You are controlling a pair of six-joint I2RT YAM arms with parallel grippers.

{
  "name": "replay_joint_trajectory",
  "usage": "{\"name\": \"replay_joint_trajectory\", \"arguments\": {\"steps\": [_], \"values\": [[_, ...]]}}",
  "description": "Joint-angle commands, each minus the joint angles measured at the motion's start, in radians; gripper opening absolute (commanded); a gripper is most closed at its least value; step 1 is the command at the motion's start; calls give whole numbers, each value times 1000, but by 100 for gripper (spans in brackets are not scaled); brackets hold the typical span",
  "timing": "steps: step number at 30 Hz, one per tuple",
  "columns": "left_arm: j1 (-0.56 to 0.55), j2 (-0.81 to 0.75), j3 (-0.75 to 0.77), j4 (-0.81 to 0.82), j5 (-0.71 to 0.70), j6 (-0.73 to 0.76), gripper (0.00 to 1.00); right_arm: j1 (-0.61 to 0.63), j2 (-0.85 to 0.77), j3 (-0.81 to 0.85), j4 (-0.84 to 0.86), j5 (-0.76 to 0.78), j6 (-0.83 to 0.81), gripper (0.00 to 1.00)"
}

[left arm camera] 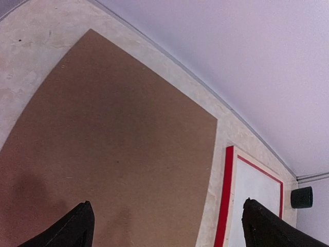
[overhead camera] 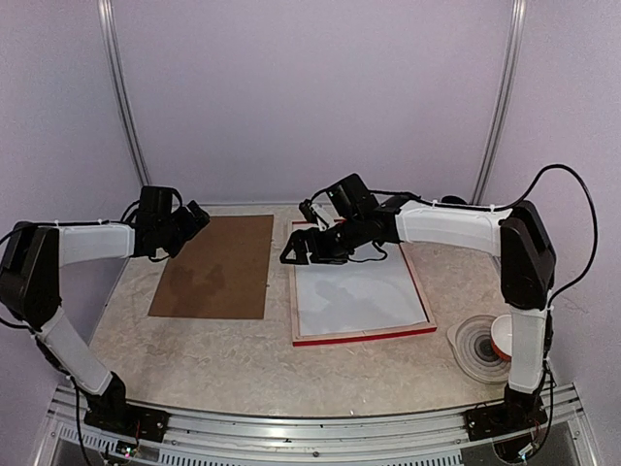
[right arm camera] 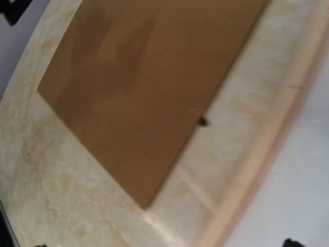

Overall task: Put the photo into the frame
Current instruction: Adjust the frame body at the center of the board, then pick up the backboard from the center of the board.

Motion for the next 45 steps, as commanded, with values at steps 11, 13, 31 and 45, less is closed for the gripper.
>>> {"name": "replay_joint_trajectory", "arguments": {"steps": [11, 13, 31, 45], "values": [[168, 52, -20, -72, -33, 78, 99, 140, 332, 390, -107, 23, 91, 99], [172, 71, -18, -72, -41, 83, 99, 150, 372, 440, -120, 27, 112, 99], [186, 126, -43, -97, -141, 39, 99, 178, 491, 513, -129, 41, 364, 99], [188, 203, -13, -125, -153, 39, 99, 178, 550, 555, -117, 29, 467, 99]]}}
